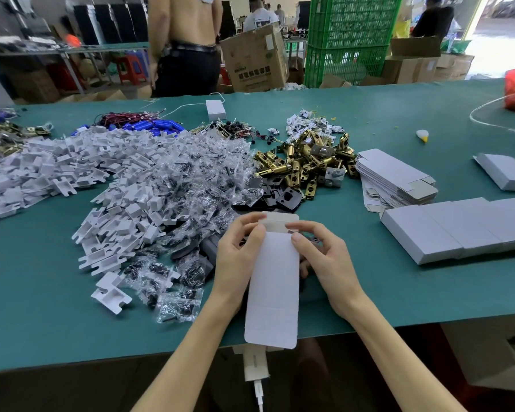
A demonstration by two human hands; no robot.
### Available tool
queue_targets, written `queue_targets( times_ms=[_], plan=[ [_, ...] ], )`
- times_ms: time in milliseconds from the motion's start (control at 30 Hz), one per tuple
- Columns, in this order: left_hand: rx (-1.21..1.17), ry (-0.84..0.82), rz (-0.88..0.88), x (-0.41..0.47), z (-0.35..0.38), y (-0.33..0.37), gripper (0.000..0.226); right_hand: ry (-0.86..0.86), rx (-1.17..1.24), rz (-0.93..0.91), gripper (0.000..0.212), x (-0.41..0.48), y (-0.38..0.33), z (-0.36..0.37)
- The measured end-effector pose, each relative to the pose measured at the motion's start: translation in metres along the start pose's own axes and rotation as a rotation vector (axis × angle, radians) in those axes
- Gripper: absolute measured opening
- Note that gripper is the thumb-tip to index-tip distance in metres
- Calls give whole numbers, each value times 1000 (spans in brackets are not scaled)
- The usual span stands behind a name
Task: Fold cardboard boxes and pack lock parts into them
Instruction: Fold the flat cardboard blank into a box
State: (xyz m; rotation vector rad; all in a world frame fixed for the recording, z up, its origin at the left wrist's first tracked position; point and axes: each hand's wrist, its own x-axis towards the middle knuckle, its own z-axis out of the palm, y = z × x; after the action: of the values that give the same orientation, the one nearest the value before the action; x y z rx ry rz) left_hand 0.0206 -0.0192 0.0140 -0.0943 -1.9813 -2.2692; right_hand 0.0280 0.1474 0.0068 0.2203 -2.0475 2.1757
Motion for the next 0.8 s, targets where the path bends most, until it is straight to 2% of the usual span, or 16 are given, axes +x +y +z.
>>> queue_targets(
  times_ms=[133, 233, 333, 467, 600, 800],
  plan=[
    [-43, 10, -36, 1, 0, -1, 45, 14, 3, 15, 38, 1, -1, 1],
    [-45, 14, -69, 2, -2, -2, 40, 23, 26, 36, 43, 2, 0, 1],
    [-15, 12, -64, 2, -3, -3, 26, 0, 5, 7, 37, 1, 1, 0],
    [-9, 11, -85, 3, -1, -2, 22, 19, 41, 16, 36, 1, 1, -1],
    [1, 10, -65, 2, -1, -1, 17, -2, -23, -10, 11, 1, 4, -1],
    [3, 12, -64, 2, -1, -2, 14, 5, -12, -5, 10, 1, 4, -1]
  ],
)
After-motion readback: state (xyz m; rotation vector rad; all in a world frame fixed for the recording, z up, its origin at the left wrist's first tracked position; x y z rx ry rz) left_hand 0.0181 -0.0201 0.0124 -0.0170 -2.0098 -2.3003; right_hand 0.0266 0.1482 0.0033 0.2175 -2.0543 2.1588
